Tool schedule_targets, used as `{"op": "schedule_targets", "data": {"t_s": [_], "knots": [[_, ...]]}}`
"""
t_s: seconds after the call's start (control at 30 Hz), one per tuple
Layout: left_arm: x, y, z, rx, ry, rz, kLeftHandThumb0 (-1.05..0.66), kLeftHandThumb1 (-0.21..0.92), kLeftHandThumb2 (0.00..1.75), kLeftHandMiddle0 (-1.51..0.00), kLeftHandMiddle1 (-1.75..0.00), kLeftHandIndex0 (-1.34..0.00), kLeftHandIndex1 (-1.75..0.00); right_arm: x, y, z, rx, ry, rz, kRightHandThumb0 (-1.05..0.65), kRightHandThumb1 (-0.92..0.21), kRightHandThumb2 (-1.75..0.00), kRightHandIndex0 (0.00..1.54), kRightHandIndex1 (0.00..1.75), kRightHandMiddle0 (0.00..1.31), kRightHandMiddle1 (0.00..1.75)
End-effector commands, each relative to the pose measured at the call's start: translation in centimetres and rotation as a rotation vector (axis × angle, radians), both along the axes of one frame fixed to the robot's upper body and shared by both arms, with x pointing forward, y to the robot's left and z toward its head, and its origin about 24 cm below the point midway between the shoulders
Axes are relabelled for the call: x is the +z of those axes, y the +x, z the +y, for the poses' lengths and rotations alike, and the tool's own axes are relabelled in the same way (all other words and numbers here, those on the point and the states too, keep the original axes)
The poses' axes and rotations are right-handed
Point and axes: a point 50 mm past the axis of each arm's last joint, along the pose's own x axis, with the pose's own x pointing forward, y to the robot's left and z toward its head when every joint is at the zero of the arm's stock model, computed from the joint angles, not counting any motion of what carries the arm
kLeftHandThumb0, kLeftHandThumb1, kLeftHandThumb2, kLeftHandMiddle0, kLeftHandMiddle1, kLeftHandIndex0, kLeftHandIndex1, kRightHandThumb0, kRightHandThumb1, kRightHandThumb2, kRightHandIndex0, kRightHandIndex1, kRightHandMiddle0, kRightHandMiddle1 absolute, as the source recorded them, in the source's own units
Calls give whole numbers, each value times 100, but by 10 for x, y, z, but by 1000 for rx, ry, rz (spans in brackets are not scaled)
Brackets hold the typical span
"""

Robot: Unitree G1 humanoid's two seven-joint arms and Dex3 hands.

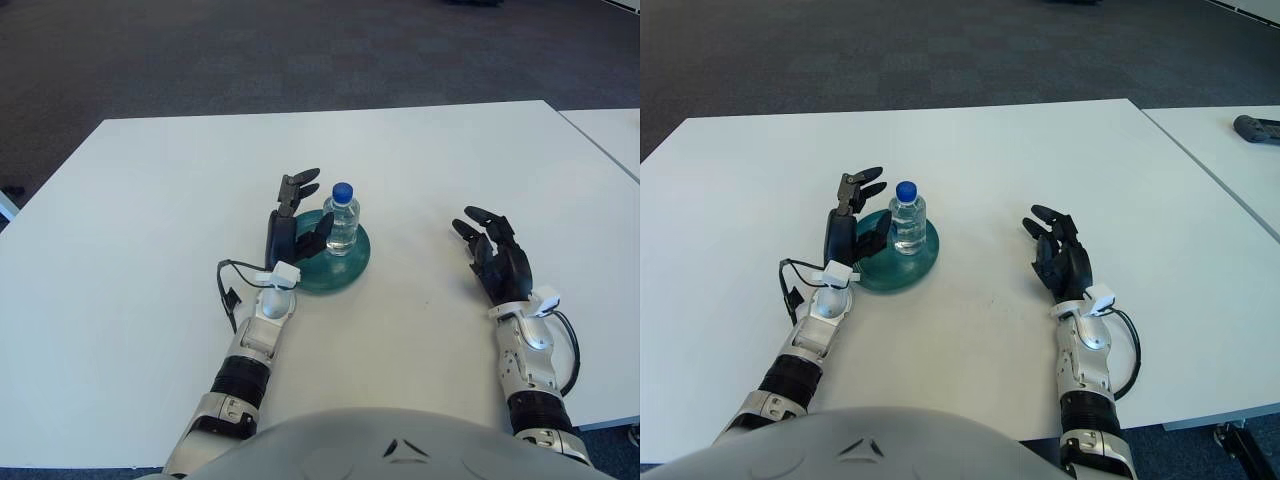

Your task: Put the bottle into the plate.

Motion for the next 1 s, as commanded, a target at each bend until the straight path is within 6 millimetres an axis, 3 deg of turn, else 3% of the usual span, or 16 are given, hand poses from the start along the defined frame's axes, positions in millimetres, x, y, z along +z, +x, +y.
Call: {"op": "schedule_targets", "data": {"t_s": [0.0, 0.4, 0.67, 0.97], "knots": [[9, 4, 8, -1, 5, -2, -92, 92, 52, -40, -67, -20, -101, -58, -37, 17, -8, 94, 308, -68, -92, -60, 39, 60, 8, 98], [32, 27, 42, -10, -14, 84, -87, 92, 57, -40, -64, -25, -105, -58, -35, 19, -9, 93, 310, -68, -92, -60, 39, 60, 8, 98], [26, 39, 58, -10, -122, 193, -78, 92, 58, -43, -62, -23, -103, -59, -33, 18, -9, 93, 310, -68, -92, -60, 39, 60, 8, 98], [14, 35, 66, 77, -255, 345, -71, 92, 65, -48, -69, -23, -101, -58, -31, 14, -11, 92, 311, -68, -92, -60, 39, 60, 8, 98]]}}
